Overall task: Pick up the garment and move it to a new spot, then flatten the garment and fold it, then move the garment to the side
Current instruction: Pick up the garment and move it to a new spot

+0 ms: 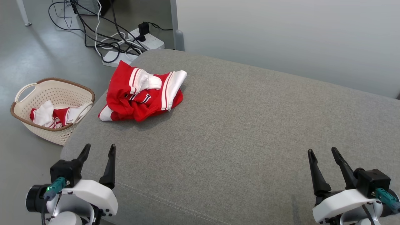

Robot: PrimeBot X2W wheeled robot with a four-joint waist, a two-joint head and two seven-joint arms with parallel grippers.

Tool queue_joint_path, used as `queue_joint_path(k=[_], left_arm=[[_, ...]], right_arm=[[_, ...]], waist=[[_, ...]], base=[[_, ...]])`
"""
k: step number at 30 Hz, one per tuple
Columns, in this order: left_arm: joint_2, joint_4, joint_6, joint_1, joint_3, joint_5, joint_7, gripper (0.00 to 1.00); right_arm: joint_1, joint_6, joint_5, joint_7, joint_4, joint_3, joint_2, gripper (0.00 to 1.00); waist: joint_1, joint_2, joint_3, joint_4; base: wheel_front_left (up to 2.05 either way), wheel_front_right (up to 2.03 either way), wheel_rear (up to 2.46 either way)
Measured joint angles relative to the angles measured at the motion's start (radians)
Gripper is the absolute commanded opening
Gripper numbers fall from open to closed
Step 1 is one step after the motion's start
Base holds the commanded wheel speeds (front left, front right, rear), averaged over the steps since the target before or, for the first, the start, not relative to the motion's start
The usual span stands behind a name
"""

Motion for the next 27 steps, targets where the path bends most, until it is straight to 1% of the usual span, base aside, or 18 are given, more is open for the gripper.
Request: queue_joint_path(k=[3, 6, 7, 8, 12, 16, 19, 21, 23, 24, 25, 27], left_arm=[[0.015, -0.009, -0.001, -0.027, 0.0, 0.0, 0.016, 1.0], [0.032, -0.034, -0.02, -0.1, 0.001, 0.0, 0.043, 1.0], [0.042, -0.042, -0.031, -0.133, 0.001, -0.001, 0.065, 1.0], [0.064, -0.059, -0.055, -0.207, 0.001, -0.005, 0.112, 1.0], [0.108, -0.051, -0.102, -0.373, 0.002, -0.024, 0.233, 1.0], [0.145, 0.047, -0.141, -0.523, 0.006, -0.054, 0.352, 1.0], [0.152, 0.159, -0.16, -0.614, 0.023, -0.085, 0.424, 1.0], [0.158, 0.245, -0.174, -0.66, 0.037, -0.12, 0.479, 1.0], [0.177, 0.328, -0.186, -0.689, 0.049, -0.138, 0.517, 1.0], [0.177, 0.328, -0.186, -0.689, 0.049, -0.138, 0.517, 1.0], [0.204, 0.408, -0.204, -0.711, 0.063, -0.151, 0.546, 1.0], [0.23, 0.473, -0.213, -0.729, 0.082, -0.175, 0.563, 1.0]], right_arm=[[-0.001, 0.0, 0.0, 0.0, 0.001, 0.003, 0.0, 1.0], [-0.002, 0.0, 0.0, 0.0, 0.0, 0.007, 0.0, 1.0], [-0.003, 0.0, 0.0, 0.0, 0.0, 0.008, -0.001, 1.0], [-0.007, 0.0, 0.0, 0.0, -0.002, 0.008, -0.001, 1.0], [-0.024, 0.0, -0.002, 0.0, -0.024, 0.02, -0.002, 1.0], [-0.039, 0.0, -0.012, 0.0, -0.031, 0.039, -0.001, 1.0], [-0.065, 0.0, -0.021, 0.0, -0.044, 0.044, -0.002, 1.0], [-0.082, 0.0, -0.026, 0.0, -0.057, 0.051, -0.002, 1.0], [-0.099, 0.0, -0.032, 0.0, -0.061, 0.065, -0.001, 1.0], [-0.099, 0.0, -0.032, 0.0, -0.061, 0.065, -0.001, 1.0], [-0.112, 0.0, -0.033, 0.0, -0.066, 0.074, 0.0, 1.0], [-0.129, 0.0, -0.037, 0.0, -0.067, 0.087, 0.0, 1.0]], waist=[[0.0, 0.0, 0.003, -0.008], [0.0, 0.0, 0.01, -0.018], [-0.0001, 0.0, 0.013, -0.023], [0.0, 0.0, 0.019, -0.035], [-0.0001, 0.0, 0.034, -0.071], [-0.0001, 0.0, 0.061, -0.12], [0.0, 0.0, 0.09, -0.164], [-0.0001, 0.0, 0.113, -0.195], [0.0, 0.0, 0.138, -0.228], [0.0, 0.0, 0.138, -0.228], [0.0, 0.0, 0.166, -0.261], [0.0, 0.0, 0.195, -0.295]], base=[[0.0, 0.0, 0.0], [0.0, 0.0, 0.0], [0.0, 0.0, 0.0], [0.0, 0.0, 0.0], [0.0, 0.0, 0.0], [0.0, 0.0, 0.0], [0.0, 0.0, 0.0], [0.0, 0.0, 0.0], [0.0, 0.0, 0.0], [0.0, 0.0, 0.0], [0.0, 0.0, 0.0], [0.0, 0.0, 0.0]])
